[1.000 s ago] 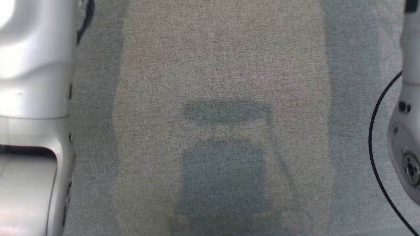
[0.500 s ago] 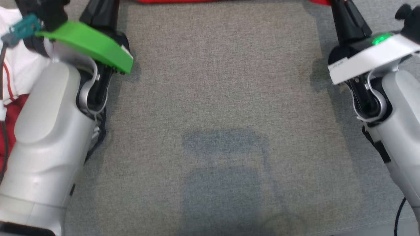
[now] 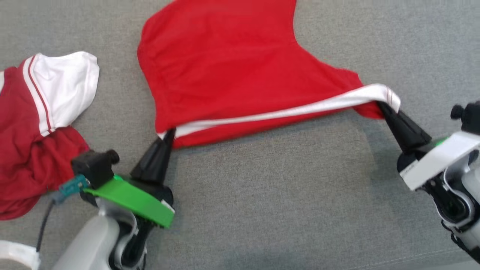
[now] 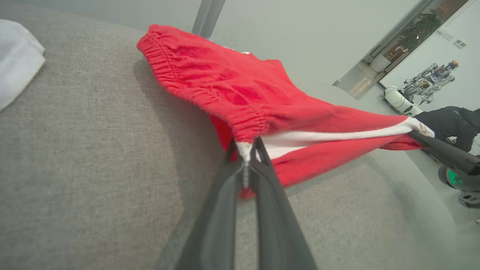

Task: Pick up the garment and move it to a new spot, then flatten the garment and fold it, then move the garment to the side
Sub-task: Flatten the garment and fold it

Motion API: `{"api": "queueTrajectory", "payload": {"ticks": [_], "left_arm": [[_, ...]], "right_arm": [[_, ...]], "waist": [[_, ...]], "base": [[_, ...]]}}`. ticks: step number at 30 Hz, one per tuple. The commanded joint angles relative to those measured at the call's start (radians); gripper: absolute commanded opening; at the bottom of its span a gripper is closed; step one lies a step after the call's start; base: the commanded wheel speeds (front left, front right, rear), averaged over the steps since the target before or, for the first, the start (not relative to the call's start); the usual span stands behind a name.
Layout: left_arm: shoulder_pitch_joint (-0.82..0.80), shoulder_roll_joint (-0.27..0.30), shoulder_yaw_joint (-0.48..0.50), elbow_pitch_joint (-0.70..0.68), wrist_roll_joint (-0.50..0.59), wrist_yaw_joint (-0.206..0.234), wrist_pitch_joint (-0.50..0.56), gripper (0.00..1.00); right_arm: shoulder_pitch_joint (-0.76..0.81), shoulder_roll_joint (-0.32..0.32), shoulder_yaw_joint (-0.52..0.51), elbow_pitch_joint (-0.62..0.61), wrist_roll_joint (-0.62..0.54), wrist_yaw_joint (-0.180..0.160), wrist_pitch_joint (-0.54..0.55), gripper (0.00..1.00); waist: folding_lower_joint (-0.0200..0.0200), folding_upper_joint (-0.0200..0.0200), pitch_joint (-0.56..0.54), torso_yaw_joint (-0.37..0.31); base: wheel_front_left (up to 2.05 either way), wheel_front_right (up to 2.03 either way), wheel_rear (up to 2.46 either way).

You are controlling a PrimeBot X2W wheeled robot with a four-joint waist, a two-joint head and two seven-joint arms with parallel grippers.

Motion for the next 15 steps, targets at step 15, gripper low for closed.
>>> {"api": "queueTrajectory", "payload": {"ticks": [15], "left_arm": [[0.428,0.013,-0.104,-0.327,-0.084,0.144,0.06,0.0]], "right_arm": [[0.481,-0.256,-0.047,-0.284,0.194,-0.001,0.053,0.0]], "waist": [[0.0001,0.0111,-0.141,0.025]], "base": [[0.0,0.0,0.0]]}}
